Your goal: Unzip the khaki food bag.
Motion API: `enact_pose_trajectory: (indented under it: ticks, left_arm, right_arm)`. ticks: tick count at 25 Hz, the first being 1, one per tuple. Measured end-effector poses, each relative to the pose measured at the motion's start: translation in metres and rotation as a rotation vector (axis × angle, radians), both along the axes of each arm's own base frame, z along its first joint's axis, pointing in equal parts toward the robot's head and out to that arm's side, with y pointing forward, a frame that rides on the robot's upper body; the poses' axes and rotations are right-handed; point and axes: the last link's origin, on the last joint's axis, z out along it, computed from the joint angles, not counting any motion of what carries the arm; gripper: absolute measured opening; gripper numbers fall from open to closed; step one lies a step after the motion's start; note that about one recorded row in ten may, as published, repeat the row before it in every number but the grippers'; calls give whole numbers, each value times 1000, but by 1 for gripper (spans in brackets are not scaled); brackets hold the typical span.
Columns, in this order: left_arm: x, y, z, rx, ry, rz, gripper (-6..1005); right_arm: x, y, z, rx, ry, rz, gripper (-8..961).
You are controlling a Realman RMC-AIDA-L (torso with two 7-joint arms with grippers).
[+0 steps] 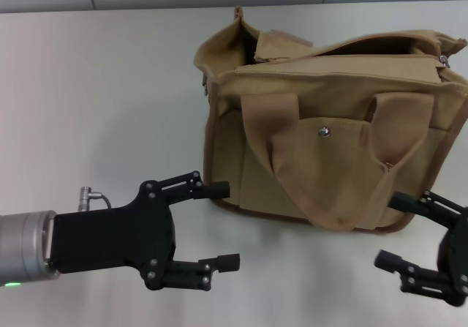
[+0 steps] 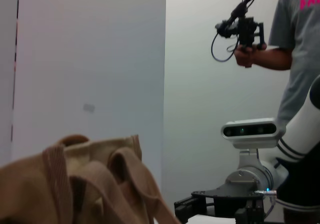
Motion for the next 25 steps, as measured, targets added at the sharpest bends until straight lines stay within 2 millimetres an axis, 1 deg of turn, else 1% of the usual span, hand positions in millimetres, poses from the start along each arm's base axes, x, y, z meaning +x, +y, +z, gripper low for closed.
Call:
enact_pose_trajectory:
  ticks: [4, 25]
  left_arm:
    - [-2, 0, -2, 2, 8, 14, 859]
    - [-2, 0, -2, 11, 6, 12, 859]
  right_arm:
    - [0, 5, -4, -3, -13, -8, 829]
    - [-2, 9, -5, 15, -10, -7, 830]
